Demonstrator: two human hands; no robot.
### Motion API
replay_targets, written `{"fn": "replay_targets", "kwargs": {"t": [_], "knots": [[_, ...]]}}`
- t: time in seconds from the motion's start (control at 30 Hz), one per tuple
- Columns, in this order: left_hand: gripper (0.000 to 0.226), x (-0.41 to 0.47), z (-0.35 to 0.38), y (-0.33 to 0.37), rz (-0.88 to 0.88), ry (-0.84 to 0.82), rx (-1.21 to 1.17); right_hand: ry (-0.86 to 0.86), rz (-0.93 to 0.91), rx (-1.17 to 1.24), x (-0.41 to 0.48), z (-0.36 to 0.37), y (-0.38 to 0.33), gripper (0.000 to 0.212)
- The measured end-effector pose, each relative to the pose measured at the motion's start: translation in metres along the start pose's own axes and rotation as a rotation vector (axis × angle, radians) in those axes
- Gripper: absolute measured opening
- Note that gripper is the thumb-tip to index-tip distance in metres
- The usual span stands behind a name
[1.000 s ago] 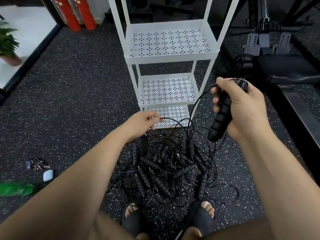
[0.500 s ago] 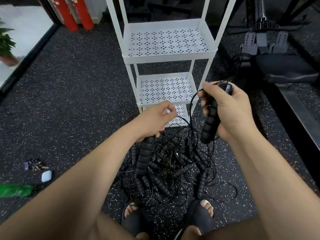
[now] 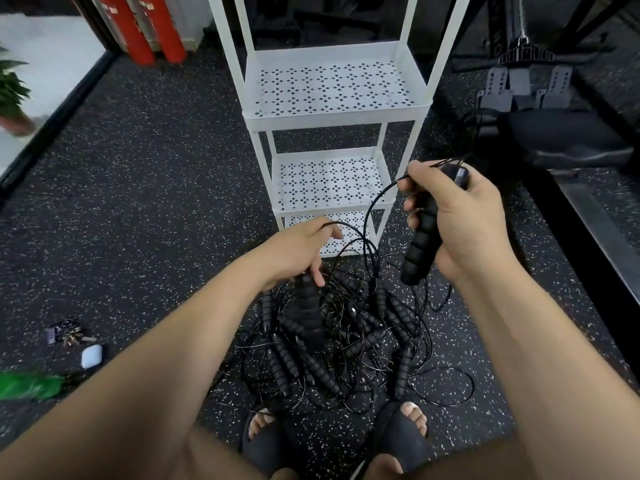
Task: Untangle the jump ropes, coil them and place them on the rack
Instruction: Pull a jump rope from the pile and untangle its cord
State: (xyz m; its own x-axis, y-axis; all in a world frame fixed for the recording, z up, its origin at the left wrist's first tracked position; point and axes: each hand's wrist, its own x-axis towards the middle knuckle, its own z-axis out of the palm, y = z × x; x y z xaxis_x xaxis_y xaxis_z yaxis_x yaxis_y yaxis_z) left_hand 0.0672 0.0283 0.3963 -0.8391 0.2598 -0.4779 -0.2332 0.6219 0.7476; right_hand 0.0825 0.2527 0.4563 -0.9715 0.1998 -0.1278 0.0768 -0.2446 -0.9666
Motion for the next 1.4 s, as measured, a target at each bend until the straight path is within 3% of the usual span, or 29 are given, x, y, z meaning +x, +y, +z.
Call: {"fn": "replay_targets", "kwargs": {"t": [0.13, 0.3, 0.4, 0.5, 0.6, 0.77, 0.9, 1.13, 1.17, 1.27, 1.4], "knots": [[0.018, 0.011, -0.005, 0.001, -0.072, 0.120, -0.075, 0.000, 0.001, 0.009, 0.000, -0.001, 0.000, 0.011], [0.072, 0.002, -0.008, -0.003, -0.346, -0.009, -0.402, 0.012, -0.004, 0.027, 0.003, -0.005, -0.001, 0.012], [0.091, -0.005, -0.015, -0.011, -0.433, -0.103, -0.454, 0.015, -0.003, 0.036, 0.004, -0.005, -0.002, 0.012], [0.096, -0.006, -0.020, -0.012, -0.457, -0.103, -0.437, 0.009, 0.000, 0.036, 0.004, -0.004, -0.001, 0.014], [0.084, -0.001, -0.019, -0.007, -0.466, -0.050, -0.430, 0.000, 0.005, 0.017, 0.003, -0.003, 0.001, 0.012], [0.038, 0.006, -0.017, -0.005, -0.419, -0.045, -0.451, -0.041, 0.032, -0.035, 0.001, 0.001, 0.007, 0.012], [0.022, 0.002, -0.014, -0.002, -0.192, -0.117, -0.476, -0.089, 0.082, -0.118, 0.000, 0.003, 0.010, 0.015], [0.019, -0.005, -0.007, 0.010, 0.108, -0.041, -0.148, -0.143, 0.097, -0.116, -0.003, 0.004, 0.006, 0.015], [0.022, -0.004, -0.006, 0.010, 0.126, -0.033, -0.081, -0.153, 0.098, -0.109, -0.003, 0.004, 0.005, 0.015], [0.059, -0.005, 0.001, 0.013, 0.132, -0.020, 0.180, -0.169, 0.102, -0.087, -0.005, 0.007, 0.003, 0.014], [0.056, -0.005, 0.017, 0.019, 0.119, 0.038, 0.297, -0.183, 0.116, -0.057, -0.007, 0.011, 0.003, 0.015]]}}
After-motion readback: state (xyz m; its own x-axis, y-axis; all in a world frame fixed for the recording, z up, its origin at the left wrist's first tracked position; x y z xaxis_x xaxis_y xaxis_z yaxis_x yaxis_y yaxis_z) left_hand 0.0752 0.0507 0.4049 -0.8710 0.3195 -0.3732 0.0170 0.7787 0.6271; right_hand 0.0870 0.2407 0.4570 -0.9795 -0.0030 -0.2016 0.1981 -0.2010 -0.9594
